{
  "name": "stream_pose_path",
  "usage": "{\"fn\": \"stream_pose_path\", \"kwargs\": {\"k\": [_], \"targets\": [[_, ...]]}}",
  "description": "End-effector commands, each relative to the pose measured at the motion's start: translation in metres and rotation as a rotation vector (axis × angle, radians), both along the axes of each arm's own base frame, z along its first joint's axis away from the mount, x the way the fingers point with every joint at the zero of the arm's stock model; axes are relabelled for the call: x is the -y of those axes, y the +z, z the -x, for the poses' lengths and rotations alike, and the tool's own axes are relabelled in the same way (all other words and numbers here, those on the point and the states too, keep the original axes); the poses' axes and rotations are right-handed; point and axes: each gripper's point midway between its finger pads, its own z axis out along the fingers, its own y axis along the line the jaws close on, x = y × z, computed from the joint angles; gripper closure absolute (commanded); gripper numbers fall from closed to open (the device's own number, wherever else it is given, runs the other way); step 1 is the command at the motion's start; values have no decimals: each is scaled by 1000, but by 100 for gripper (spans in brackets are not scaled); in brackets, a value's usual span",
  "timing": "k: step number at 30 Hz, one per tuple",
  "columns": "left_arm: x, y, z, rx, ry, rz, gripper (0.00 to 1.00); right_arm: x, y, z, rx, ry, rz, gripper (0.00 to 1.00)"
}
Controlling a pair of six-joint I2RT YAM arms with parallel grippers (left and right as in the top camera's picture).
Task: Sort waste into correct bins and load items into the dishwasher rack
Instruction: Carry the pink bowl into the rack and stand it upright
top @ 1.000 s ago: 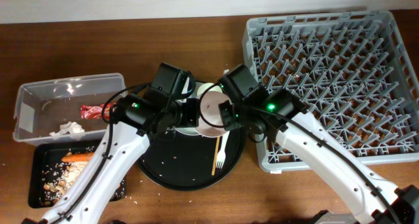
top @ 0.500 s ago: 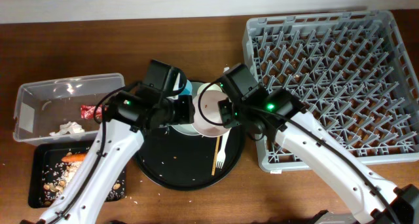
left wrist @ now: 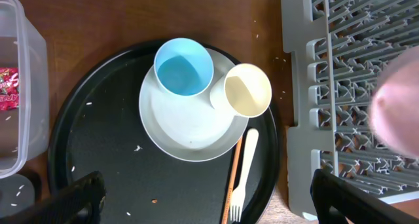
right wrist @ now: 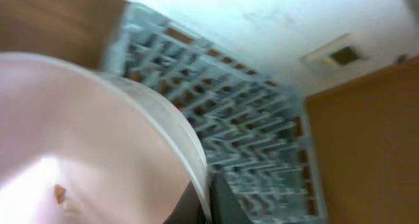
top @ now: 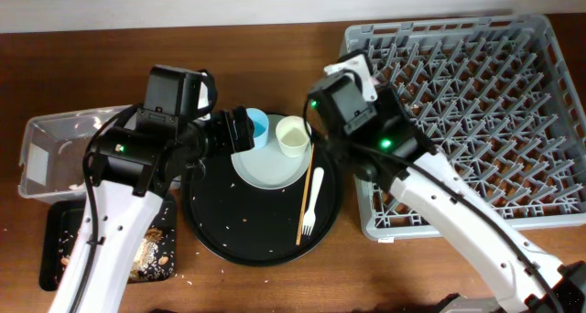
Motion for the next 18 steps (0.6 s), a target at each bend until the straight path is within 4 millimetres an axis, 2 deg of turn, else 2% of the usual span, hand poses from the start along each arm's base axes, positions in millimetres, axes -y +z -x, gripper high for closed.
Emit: {"fn": "stream_pose_path", "kwargs": {"k": [1,4,5,7,9,11,14,16,17,18], "targets": [[-3,9,-2,27,6,-6,1,50,27,-14,26,-86,143,96],[-3,9,-2,27,6,-6,1,110,42,-34,51,-191,202,96],[-3,9,-2,27,6,-6,1,135,54,-42,62,-216,258,96],[-3,9,-2,27,6,-6,1,171,76,-59,109,-252,337,96],[-3,9,-2,27,6,-6,1,195,73,-88,108,-239,420,96],[-3,9,-2,27,6,-6,1,203,57,-106,59,-226,495,96],[-3,9,-2,27,6,-6,1,206,-1,-154,-22,-186,622,96],[-3,9,-2,27,6,-6,1,204,-28,-169,-31,-180,629,96],[-3,9,-2,27,6,-7,1,204,-51,-174,-68,-165,633,96],[-3,9,-2,27,6,-6,1,204,-62,-177,-88,-159,636,96]]}}
